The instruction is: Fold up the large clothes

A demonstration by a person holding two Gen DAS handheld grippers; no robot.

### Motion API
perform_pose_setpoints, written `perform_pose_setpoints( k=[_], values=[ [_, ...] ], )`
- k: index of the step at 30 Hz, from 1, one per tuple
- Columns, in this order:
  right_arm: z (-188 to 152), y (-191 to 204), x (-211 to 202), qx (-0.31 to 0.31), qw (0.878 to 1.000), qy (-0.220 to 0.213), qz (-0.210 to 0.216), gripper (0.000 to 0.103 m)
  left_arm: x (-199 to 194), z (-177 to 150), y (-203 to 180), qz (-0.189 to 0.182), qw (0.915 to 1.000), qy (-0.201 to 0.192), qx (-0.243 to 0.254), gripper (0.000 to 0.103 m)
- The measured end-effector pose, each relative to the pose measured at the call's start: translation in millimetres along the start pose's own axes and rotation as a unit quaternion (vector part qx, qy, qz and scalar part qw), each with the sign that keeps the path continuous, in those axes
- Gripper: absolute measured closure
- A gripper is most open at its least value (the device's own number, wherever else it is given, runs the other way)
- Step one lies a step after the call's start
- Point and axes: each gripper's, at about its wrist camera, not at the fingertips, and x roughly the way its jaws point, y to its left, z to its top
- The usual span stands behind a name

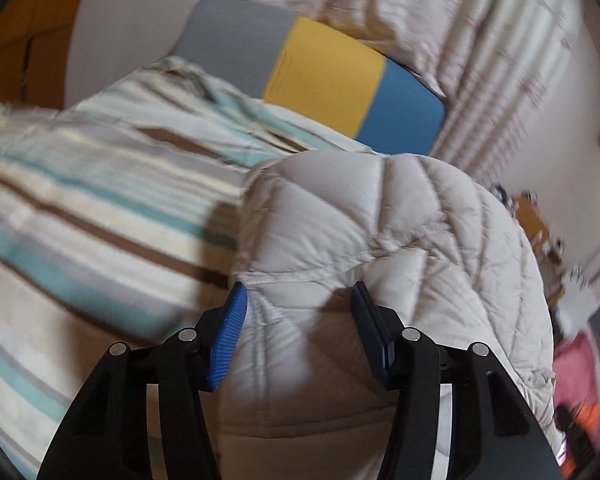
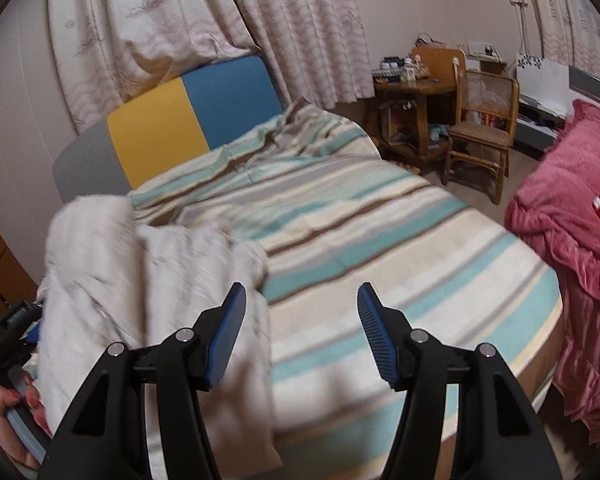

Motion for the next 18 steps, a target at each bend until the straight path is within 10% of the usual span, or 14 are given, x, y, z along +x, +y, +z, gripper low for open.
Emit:
perform_pose_setpoints(
  k=[18],
  values=[
    [48, 74, 33, -0.067, 0.995, -0.010, 0.069, 0.045, 35, -10, -68, 0.003, 0.9884, 0.023, 0.150, 0.050]
  ],
)
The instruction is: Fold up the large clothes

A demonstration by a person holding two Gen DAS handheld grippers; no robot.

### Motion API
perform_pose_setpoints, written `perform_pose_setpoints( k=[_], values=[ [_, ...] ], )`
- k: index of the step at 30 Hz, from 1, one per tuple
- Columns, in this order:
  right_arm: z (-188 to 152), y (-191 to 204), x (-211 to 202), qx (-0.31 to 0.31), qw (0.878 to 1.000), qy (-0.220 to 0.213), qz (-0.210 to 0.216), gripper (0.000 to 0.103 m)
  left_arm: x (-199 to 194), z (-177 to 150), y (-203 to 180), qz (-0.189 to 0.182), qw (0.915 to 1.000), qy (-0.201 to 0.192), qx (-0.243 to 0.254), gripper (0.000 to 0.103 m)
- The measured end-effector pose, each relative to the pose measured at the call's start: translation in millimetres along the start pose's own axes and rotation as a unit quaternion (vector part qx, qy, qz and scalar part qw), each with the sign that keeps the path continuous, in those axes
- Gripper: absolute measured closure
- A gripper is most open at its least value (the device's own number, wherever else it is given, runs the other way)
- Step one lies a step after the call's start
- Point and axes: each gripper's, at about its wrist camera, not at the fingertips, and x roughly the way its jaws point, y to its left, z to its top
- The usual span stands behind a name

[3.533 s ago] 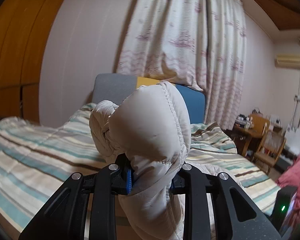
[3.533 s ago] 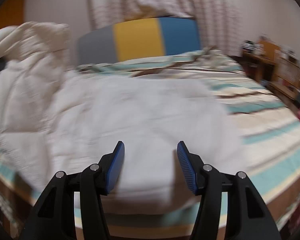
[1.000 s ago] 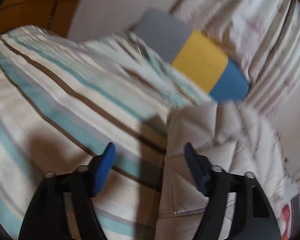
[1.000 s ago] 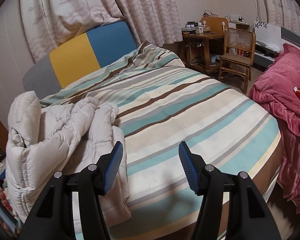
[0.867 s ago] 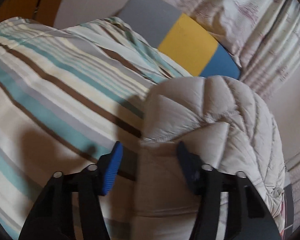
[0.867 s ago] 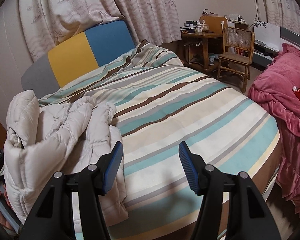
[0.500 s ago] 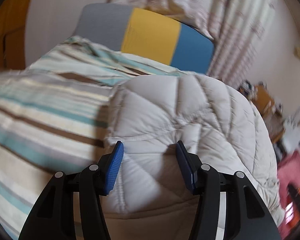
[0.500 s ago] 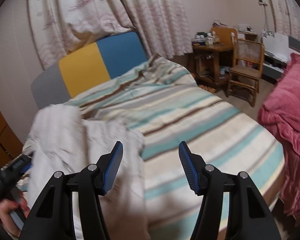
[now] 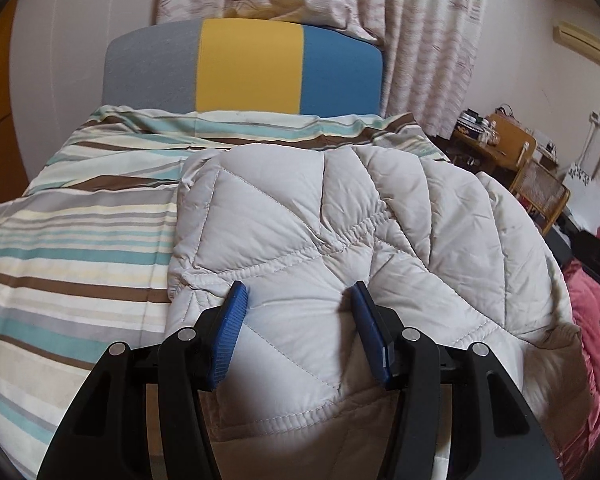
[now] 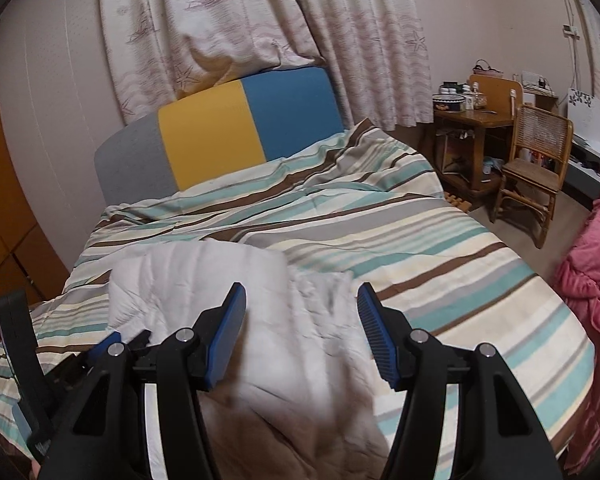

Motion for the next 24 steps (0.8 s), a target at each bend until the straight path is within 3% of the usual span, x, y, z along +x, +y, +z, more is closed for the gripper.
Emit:
perform_pose_setpoints(
  k=[7, 11, 16, 20, 24],
  values=[
    [4, 12, 38, -0.037, 0.999, 0.025, 0.006, 0.045, 6, 2, -23, -0.006, 0.9994, 0.007, 0.034, 0.050],
    [-5, 2, 65, -0.050, 0.998, 0.041, -0.019, 0.045, 12, 2, -34, -0.012, 0.9986, 0.007, 0.050, 0.050],
    [-27, -34, 95, -0.004, 0.997, 0.069, -0.023, 0.045, 7, 11, -32, -0.060, 0.9978, 0.001, 0.029, 0.049],
    [-40, -47, 110, 0.014, 0.997, 0.077, -0.026, 0.043, 11, 25, -28, -0.047, 0.9989, -0.006, 0.004, 0.049],
    [-43, -48, 119, 0.012, 0.996, 0.086, -0.024, 0.043, 40, 24, -33, -0.023, 0.9992, 0.027, 0.019, 0.046]
  ],
)
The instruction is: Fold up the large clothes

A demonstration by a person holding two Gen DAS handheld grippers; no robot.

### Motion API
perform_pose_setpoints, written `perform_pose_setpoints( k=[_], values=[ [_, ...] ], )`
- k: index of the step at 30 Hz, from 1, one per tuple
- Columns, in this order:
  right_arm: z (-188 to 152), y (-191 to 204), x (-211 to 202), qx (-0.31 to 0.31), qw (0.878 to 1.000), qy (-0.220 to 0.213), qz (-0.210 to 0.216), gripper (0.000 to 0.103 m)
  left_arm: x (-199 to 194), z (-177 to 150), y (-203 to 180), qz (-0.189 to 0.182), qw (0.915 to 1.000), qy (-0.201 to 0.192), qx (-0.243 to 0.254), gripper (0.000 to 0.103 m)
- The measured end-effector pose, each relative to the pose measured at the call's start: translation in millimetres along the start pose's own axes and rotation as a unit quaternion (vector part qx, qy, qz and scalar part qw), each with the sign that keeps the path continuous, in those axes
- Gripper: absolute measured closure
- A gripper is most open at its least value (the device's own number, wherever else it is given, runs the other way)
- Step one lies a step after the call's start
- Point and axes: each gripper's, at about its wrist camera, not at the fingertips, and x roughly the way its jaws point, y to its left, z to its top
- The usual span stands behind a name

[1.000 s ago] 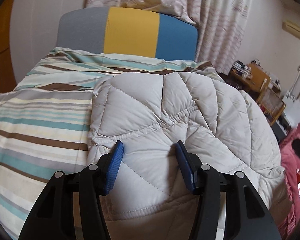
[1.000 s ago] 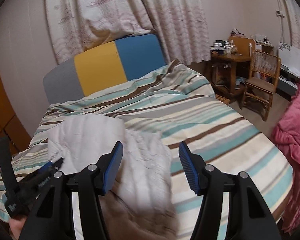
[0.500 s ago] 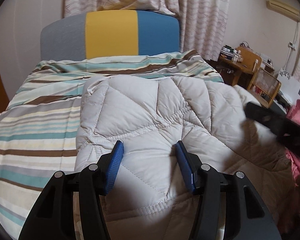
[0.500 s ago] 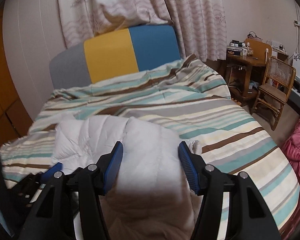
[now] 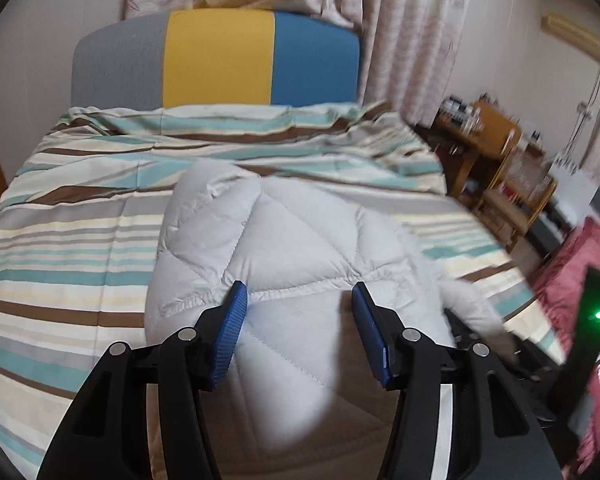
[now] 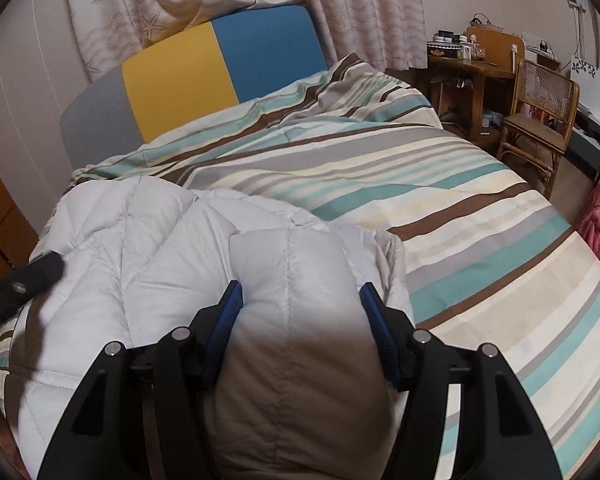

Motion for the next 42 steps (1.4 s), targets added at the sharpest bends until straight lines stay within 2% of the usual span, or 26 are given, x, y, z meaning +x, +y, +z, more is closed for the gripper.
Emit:
perform_pose_setpoints(
  k=[1, 3, 5, 11, 17, 22, 24, 25, 28, 29, 31, 33, 35, 37, 42],
  values=[
    [0, 1, 3, -0.004, 1.000, 0.004, 0.000, 0.043, 7, -4, -4, 0.008, 0.9999, 0.003, 0.014, 0.043],
    [-1, 0, 7, -0.004, 1.000, 0.011, 0.004, 0.043, 16, -8, -13, 0.022, 0.9988, 0.006, 0.044, 0.031],
    [-1, -1, 14, -0.002, 1.000, 0.023, 0.009, 0.043, 24, -12, -18, 0.031, 0.9974, 0.005, 0.064, 0.026],
    [-2, -4, 30, 0.003, 0.999, 0.042, 0.015, 0.040, 43, -20, -13, 0.025, 0.9979, 0.005, 0.060, 0.023],
    [-4, -3, 45, 0.003, 0.999, 0.038, 0.008, 0.040, 63, -24, -11, 0.027, 0.9980, 0.003, 0.057, 0.020],
    [-3, -6, 45, 0.004, 0.999, 0.037, 0.018, 0.040, 51, -20, -15, 0.034, 0.9976, 0.000, 0.061, 0.019],
    [-2, -8, 42, 0.007, 0.999, 0.035, 0.022, 0.040, 38, -10, -14, 0.022, 0.9985, 0.003, 0.051, 0.018],
    [-2, -9, 40, 0.009, 0.999, 0.033, 0.028, 0.040, 29, -2, -10, 0.027, 0.9990, -0.010, 0.034, 0.018],
    [1, -11, 34, 0.008, 0.999, 0.036, 0.032, 0.040, 16, 21, 5, 0.075, 0.9956, -0.052, -0.020, 0.018],
    [3, -9, 32, 0.002, 0.999, 0.038, 0.031, 0.040, 20, 27, 8, 0.081, 0.9952, -0.049, -0.026, 0.018],
    [10, -7, 22, -0.008, 0.998, 0.047, 0.029, 0.041, 42, 35, 7, 0.091, 0.9958, -0.009, -0.007, 0.018],
    [21, -6, 4, 0.000, 0.998, 0.034, 0.046, 0.042, 61, 33, 1, 0.094, 0.9951, 0.024, 0.019, 0.018],
    [36, -1, -18, -0.004, 0.998, 0.003, 0.065, 0.042, 66, 26, -7, 0.109, 0.9933, 0.016, 0.037, 0.016],
    [49, 10, -26, -0.033, 0.997, -0.015, 0.066, 0.042, 68, 22, -12, 0.118, 0.9916, 0.013, 0.051, 0.015],
    [54, 19, 24, -0.062, 0.997, 0.026, 0.033, 0.044, 78, 20, -5, 0.117, 0.9920, 0.019, 0.042, 0.011]
  ],
)
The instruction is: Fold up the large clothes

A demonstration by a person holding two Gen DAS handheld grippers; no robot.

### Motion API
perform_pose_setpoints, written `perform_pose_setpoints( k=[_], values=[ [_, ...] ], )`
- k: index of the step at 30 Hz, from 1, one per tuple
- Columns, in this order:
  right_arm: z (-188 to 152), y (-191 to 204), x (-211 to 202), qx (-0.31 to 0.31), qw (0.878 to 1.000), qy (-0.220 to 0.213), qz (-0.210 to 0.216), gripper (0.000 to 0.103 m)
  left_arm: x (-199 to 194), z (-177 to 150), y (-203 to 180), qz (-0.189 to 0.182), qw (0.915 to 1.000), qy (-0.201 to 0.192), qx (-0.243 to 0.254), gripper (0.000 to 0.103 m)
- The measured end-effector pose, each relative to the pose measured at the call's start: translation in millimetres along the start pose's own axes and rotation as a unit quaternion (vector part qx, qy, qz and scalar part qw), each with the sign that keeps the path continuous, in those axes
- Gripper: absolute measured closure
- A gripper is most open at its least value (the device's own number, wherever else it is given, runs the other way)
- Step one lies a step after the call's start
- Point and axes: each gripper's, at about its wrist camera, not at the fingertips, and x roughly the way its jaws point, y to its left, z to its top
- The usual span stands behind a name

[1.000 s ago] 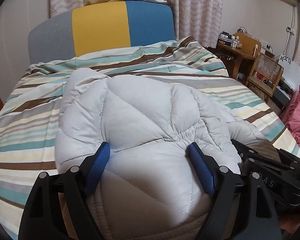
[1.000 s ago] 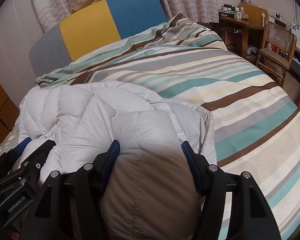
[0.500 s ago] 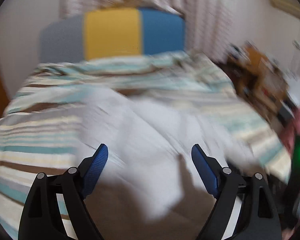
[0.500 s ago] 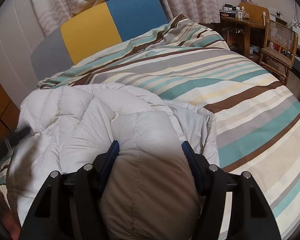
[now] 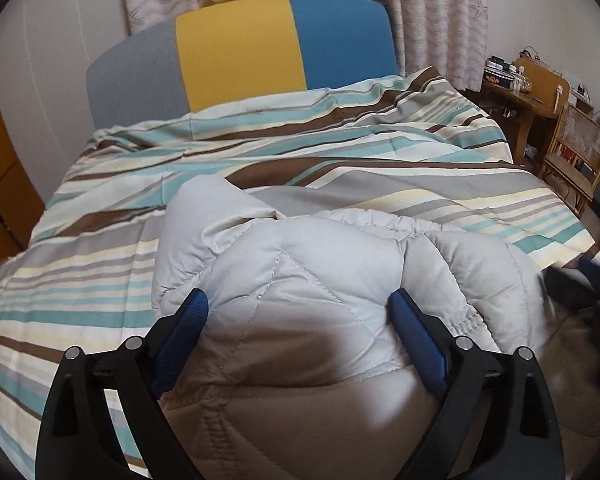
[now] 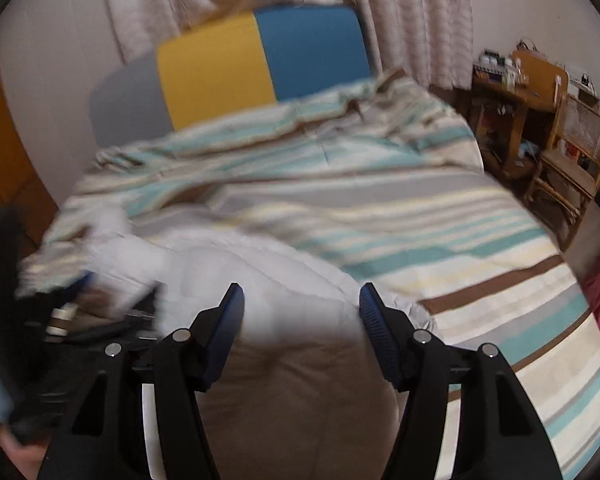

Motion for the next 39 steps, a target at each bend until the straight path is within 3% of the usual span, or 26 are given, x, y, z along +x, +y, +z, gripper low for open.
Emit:
perform_pose_setpoints(
  k=[4, 11, 15, 18, 20, 24, 31, 35, 39],
  values=[
    [-15, -21, 39, 0.050, 0.999, 0.023, 0.004, 0.044, 12, 1, -6, -0.001, 1.0000, 0.008, -0.003, 0.009],
    [-23, -29, 59, 0.063, 0.998, 0.019, -0.011, 0.044, 30, -2, -12, 0.003, 0.9998, 0.017, 0.003, 0.005],
    [-24, -28, 58, 0.057, 0.998, 0.016, -0.016, 0.044, 17, -3, -12, -0.004, 0.9998, 0.017, 0.006, 0.005],
    [-25, -31, 57, 0.063, 0.998, 0.012, -0.009, 0.043, -18, -16, -8, -0.044, 0.9989, 0.011, -0.006, 0.004],
    [-26, -31, 52, 0.064, 0.998, 0.005, -0.005, 0.043, -40, -33, -11, -0.058, 0.9983, -0.007, 0.001, 0.003],
    [-31, -27, 27, 0.056, 0.998, -0.019, -0.007, 0.038, -53, -63, -19, -0.036, 0.9976, -0.047, 0.037, 0.003],
    [-74, -31, -52, 0.066, 0.997, -0.046, -0.011, 0.032, -52, -62, -14, -0.046, 0.9975, -0.043, 0.031, 0.003],
    [-101, -45, -39, 0.111, 0.994, -0.006, -0.002, 0.030, -46, -64, -17, -0.055, 0.9969, -0.041, 0.039, 0.003],
    [-108, -43, -30, 0.116, 0.993, -0.018, -0.012, 0.028, -39, -61, -17, -0.058, 0.9971, -0.030, 0.040, 0.003]
  ],
)
